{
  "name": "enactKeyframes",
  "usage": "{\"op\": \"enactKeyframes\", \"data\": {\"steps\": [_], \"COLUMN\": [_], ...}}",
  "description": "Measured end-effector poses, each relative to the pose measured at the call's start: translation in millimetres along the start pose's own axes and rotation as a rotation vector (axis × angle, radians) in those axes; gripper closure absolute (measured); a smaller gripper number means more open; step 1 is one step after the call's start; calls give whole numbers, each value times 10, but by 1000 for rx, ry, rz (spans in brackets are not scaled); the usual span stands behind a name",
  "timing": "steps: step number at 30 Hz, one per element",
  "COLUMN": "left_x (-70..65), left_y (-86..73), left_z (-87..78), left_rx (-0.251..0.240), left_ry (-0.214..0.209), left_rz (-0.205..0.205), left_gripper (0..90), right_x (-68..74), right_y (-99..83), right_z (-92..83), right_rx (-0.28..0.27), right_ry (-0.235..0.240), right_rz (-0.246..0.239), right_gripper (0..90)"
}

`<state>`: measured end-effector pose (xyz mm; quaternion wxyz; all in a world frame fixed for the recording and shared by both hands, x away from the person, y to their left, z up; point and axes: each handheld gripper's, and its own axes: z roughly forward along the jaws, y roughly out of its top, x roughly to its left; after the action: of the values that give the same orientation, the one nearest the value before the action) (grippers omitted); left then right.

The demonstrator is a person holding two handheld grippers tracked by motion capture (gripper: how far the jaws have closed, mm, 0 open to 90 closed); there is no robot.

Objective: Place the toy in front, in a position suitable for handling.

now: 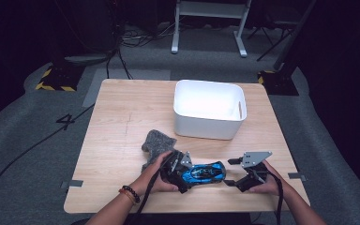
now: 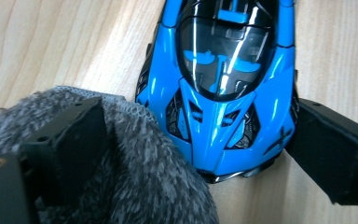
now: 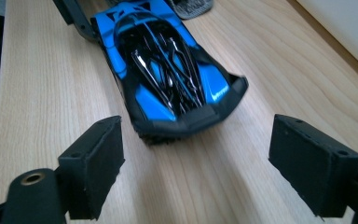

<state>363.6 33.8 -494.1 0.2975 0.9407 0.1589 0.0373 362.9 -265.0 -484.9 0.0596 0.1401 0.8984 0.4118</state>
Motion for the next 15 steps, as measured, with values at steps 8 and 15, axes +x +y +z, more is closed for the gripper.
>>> {"op": "enactKeyframes", "data": {"steps": [8, 15], "left_x": [11, 10], "left_y": [-18, -40], "left_z": [24, 25], "left_rx": [-19, -33], "left_ry": [18, 22], "left_rz": [-1, -2], "left_gripper": [65, 62], "right_x": [-78, -18], "right_y": [190, 242], "right_z": [211, 404], "right_rx": [11, 67], "right_ry": [55, 76], "right_rz": [-62, -108], "right_gripper": [158, 161]}}
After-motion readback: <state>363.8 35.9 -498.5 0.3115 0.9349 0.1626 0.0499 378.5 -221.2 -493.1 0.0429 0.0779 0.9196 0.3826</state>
